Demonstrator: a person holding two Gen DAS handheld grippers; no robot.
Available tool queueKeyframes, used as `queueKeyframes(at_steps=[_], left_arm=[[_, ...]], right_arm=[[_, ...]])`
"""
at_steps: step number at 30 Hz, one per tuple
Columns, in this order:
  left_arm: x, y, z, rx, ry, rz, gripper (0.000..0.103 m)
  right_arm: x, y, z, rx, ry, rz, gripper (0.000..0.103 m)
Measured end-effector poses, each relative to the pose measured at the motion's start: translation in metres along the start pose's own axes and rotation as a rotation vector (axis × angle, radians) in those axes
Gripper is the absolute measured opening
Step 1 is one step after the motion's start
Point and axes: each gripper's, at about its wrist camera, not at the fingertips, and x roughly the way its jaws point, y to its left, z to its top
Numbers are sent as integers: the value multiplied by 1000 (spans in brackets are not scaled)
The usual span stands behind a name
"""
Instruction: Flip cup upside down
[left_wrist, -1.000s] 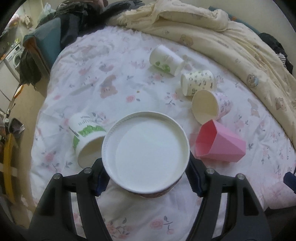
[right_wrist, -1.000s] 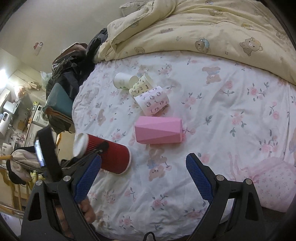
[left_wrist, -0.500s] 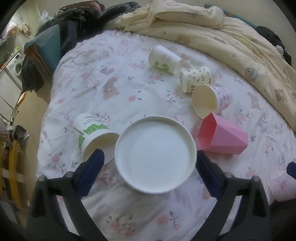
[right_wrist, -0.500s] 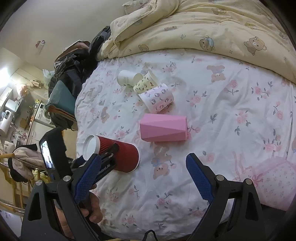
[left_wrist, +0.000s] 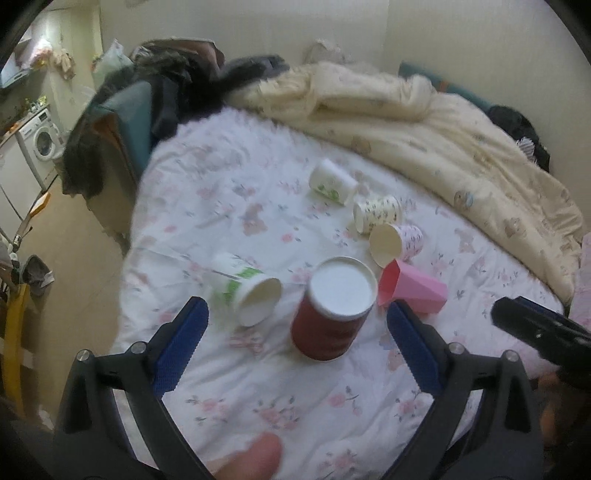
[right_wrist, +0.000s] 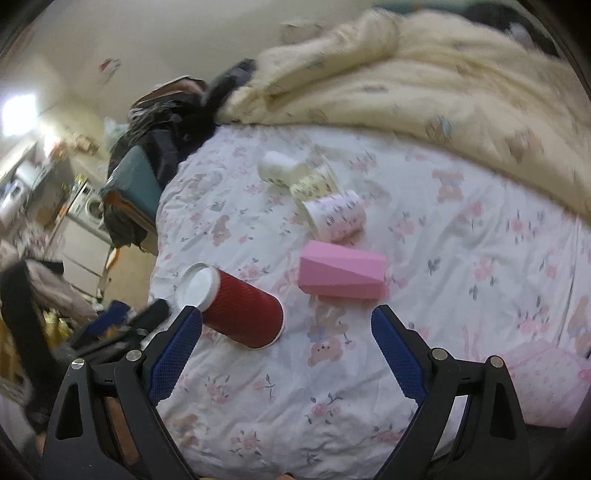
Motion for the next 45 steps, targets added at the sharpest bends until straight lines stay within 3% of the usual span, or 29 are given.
queueKeyframes(at_steps=[4, 10, 18, 45], left_arm=[[-26, 25, -6, -50, -29, 1, 103], [-45, 51, -28, -107, -39, -7, 103], [-25, 61, -54, -139, -9, 12, 103], [-26, 57, -51, -137, -28, 5, 103]], right_arm=[[-7, 25, -8, -118, -37, -17, 96], [-13, 52, -25, -218, -85, -47, 103], [3, 64, -44, -268, -81, -91, 103], [12, 64, -43, -267, -85, -106, 103]])
